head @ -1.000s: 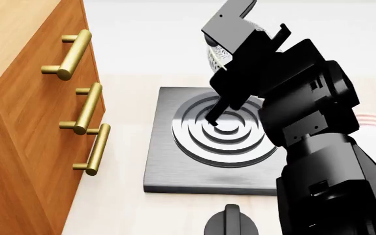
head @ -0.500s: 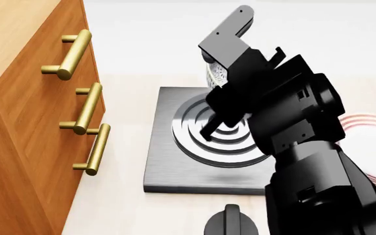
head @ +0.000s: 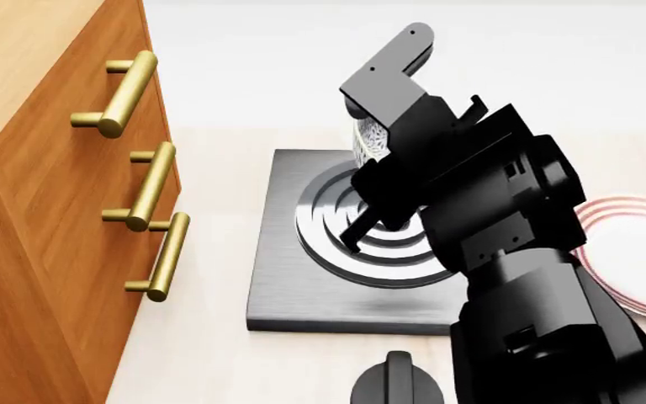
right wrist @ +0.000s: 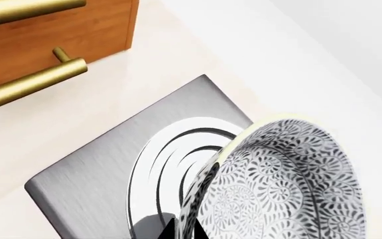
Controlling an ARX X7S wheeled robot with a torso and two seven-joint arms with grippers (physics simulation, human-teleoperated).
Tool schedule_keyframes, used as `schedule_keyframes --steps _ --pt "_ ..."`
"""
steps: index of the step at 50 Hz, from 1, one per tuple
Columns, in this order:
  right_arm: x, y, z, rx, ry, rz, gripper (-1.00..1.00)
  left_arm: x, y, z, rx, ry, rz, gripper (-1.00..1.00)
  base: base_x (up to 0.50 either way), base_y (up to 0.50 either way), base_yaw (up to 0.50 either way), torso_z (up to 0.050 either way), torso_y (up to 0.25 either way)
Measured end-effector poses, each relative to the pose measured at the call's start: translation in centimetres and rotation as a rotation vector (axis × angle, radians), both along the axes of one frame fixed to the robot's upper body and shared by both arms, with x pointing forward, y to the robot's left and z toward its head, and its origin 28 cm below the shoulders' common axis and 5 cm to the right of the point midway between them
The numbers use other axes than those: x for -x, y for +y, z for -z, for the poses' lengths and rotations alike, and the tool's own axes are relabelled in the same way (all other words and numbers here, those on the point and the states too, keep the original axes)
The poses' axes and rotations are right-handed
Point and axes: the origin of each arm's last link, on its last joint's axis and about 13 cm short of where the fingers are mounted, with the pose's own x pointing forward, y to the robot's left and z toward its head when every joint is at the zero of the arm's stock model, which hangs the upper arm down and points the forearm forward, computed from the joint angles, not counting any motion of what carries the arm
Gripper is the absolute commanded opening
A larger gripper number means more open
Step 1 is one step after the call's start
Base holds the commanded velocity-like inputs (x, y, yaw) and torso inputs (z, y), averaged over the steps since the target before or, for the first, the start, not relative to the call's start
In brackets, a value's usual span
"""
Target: Put the bowl on the stove.
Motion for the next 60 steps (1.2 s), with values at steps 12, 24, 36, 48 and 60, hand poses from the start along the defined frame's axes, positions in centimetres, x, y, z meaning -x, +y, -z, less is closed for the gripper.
schedule_keyframes --steps 12,24,36,48,60 --pt "0.01 0.0 0.09 0.0 0.004 0.001 -1.0 0.0 0.13 0.14 0.017 -0.002 0.004 1.0 0.0 0.0 0.0 0.0 -0.122" --pt "0.01 0.01 0.06 0.0 0.003 0.001 -1.0 -0.06 0.19 0.29 0.024 -0.004 -0.009 1.0 0.0 0.0 0.0 0.0 -0.01" --pt "0.02 0.01 0.09 0.0 0.004 0.001 -1.0 -0.15 0.21 0.39 0.027 0.0 -0.035 1.0 0.0 0.0 0.0 0.0 -0.109" --pt "0.01 0.01 0.06 0.0 0.003 0.001 -1.0 -0.17 0.19 0.42 0.028 -0.001 -0.043 1.0 0.0 0.0 0.0 0.0 -0.012" --pt "0.01 0.01 0.08 0.0 0.003 0.001 -1.0 -0.19 0.12 0.43 0.026 -0.002 -0.035 1.0 0.0 0.0 0.0 0.0 -0.095"
